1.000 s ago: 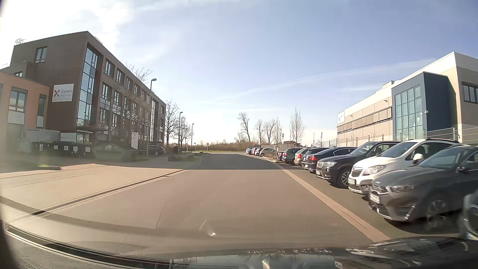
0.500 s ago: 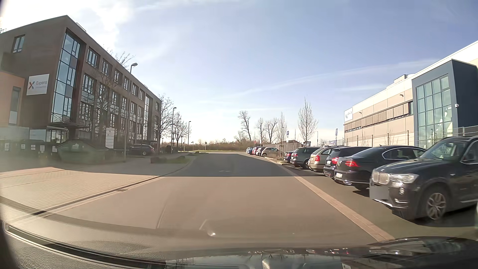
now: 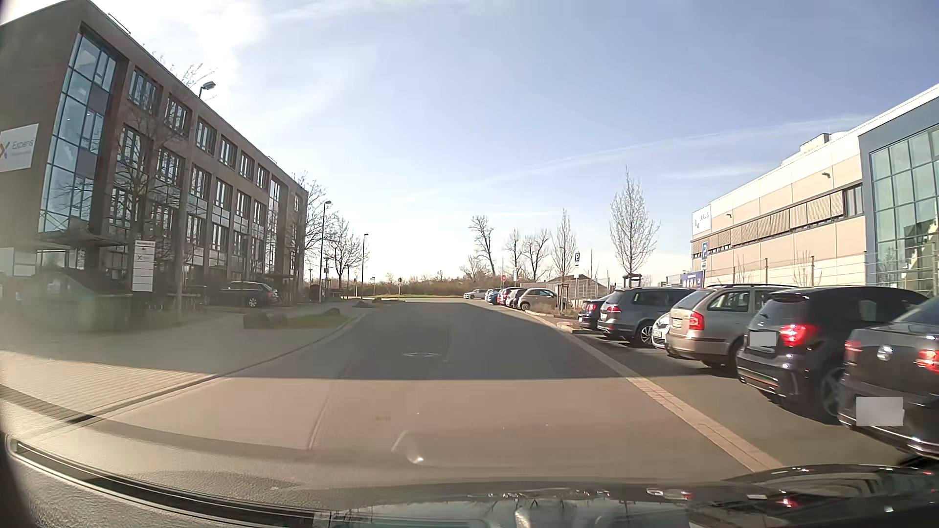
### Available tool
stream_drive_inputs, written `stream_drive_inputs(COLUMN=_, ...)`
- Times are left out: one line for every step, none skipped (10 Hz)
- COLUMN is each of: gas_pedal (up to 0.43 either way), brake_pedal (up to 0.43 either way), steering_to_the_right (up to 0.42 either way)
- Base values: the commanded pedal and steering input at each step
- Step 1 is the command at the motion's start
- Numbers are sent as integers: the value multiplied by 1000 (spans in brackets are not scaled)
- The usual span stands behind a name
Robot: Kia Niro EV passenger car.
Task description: Follow the waypoints while adhering to traffic rules and regulations
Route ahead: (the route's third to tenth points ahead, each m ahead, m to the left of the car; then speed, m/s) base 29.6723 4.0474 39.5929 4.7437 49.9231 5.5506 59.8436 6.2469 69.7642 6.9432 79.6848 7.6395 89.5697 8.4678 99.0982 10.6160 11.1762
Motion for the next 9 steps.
stream_drive_inputs(gas_pedal=189, brake_pedal=0, steering_to_the_right=-4)
stream_drive_inputs(gas_pedal=189, brake_pedal=0, steering_to_the_right=-6)
stream_drive_inputs(gas_pedal=189, brake_pedal=0, steering_to_the_right=-7)
stream_drive_inputs(gas_pedal=197, brake_pedal=0, steering_to_the_right=-8)
stream_drive_inputs(gas_pedal=197, brake_pedal=0, steering_to_the_right=-8)
stream_drive_inputs(gas_pedal=197, brake_pedal=0, steering_to_the_right=-8)
stream_drive_inputs(gas_pedal=197, brake_pedal=0, steering_to_the_right=-8)
stream_drive_inputs(gas_pedal=197, brake_pedal=0, steering_to_the_right=-8)
stream_drive_inputs(gas_pedal=197, brake_pedal=0, steering_to_the_right=-8)
